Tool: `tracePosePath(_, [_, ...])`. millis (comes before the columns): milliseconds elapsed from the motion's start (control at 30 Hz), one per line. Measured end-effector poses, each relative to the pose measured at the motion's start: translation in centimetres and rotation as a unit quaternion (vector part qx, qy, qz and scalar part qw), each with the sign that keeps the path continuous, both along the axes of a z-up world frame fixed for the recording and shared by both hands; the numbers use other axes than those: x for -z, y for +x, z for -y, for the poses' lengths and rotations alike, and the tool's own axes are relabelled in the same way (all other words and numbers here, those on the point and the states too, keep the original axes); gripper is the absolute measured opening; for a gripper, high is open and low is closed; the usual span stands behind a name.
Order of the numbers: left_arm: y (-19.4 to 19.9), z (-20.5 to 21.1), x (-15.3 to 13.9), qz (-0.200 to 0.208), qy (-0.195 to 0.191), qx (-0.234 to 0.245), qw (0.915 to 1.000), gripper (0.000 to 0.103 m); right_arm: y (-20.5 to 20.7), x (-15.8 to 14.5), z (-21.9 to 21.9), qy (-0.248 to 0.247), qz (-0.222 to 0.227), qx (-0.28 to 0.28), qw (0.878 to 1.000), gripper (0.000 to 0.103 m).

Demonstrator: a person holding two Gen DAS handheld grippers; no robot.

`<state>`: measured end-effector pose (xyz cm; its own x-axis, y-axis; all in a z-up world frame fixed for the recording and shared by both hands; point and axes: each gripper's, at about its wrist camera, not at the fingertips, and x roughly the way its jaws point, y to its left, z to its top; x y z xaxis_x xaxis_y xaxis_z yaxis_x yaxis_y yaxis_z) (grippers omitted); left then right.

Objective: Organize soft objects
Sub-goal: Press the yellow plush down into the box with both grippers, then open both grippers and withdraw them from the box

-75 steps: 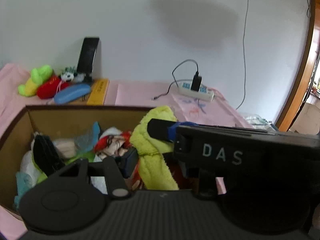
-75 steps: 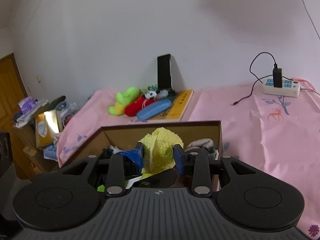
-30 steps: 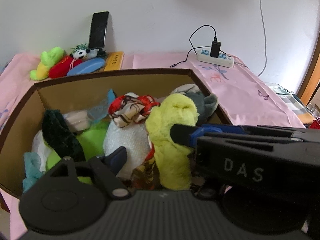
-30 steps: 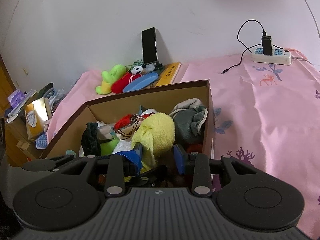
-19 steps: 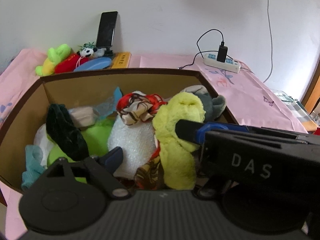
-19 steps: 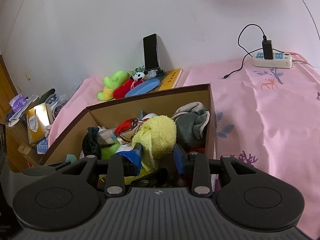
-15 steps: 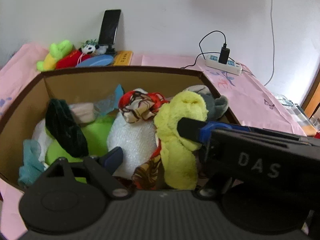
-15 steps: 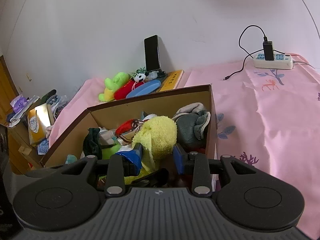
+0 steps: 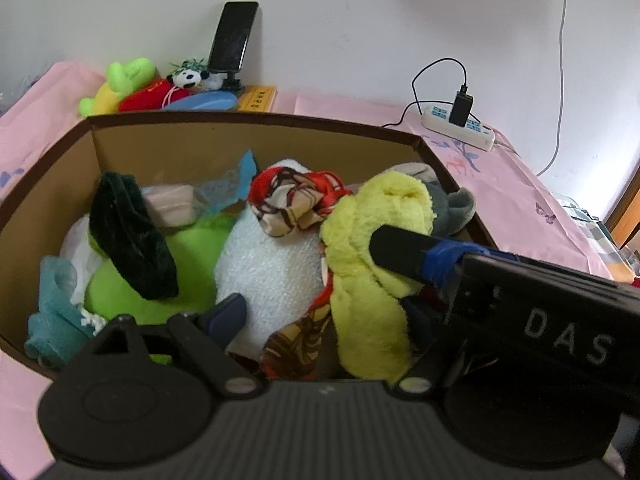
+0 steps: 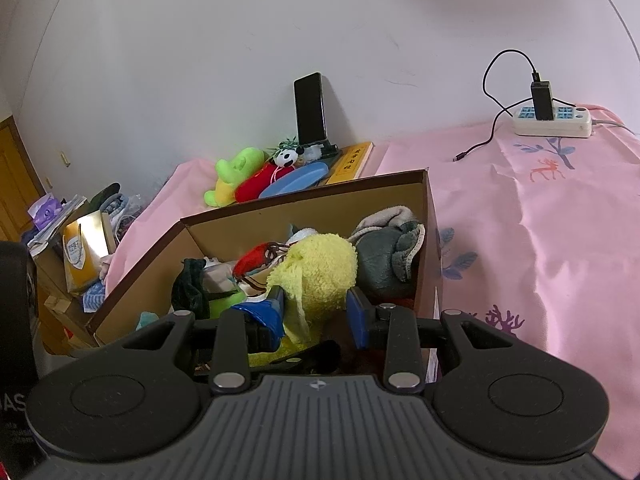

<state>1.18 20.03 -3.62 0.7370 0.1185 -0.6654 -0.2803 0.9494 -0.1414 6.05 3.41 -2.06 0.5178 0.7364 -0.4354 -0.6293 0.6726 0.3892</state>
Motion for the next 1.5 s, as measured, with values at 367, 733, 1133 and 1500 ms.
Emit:
tracePosePath(367, [0.2,-0.2,0.1,0.000,-0.002,0.002,1.0000,0.083,0.1,-0.1,-0.1,0.000,0.000,-0.004,1.000,0.016])
tracePosePath(733, [0.6,0.0,-0.5,-0.018,0.022,0.004,0.9996,0.084,0.5,-0.6,-0.3,-0.011,-0.026,0.008,1.000,0.016])
tracePosePath(1133, [-0.2,-0.5,-3.2,-0.036,0.043,-0.016,0.9983,0.083,0.2,-2.6,0.7,-0.035,-0.056,0.048,0.997,0.019])
tracePosePath(1500, [-1.5,-0.9,-5.0,-0.039,0.071,-0.059,0.9950,0.083,-0.8,-4.1,0.9,-0.096,-0.032,0.087,0.991,0.019])
